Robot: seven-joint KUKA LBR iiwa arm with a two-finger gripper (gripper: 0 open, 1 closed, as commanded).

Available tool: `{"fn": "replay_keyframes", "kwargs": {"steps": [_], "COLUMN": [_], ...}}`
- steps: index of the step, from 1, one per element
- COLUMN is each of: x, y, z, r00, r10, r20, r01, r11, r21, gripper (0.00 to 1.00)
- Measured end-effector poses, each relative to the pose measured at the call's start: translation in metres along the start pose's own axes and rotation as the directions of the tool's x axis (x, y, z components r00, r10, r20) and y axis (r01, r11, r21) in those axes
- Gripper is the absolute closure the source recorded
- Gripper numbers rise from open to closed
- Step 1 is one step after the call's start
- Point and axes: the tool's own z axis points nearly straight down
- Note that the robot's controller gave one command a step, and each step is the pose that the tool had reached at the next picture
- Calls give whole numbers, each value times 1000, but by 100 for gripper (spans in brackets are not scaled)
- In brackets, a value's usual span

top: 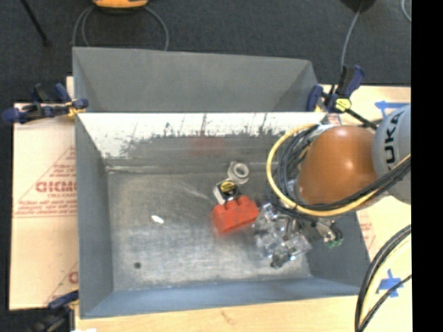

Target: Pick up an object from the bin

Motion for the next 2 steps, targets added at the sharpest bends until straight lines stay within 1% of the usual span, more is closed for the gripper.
{"fn": "replay_keyframes", "kwargs": {"steps": [1, 2], "x": [0, -1], "y": [-2, -3], "z": [-21, -55], "r00": [1000, 1000], "r10": [8, 15], "r20": [-2, -1], "r01": [-8, -15], "r11": [1000, 1000], "r21": [-1, -1], "gripper": [100, 100]}}
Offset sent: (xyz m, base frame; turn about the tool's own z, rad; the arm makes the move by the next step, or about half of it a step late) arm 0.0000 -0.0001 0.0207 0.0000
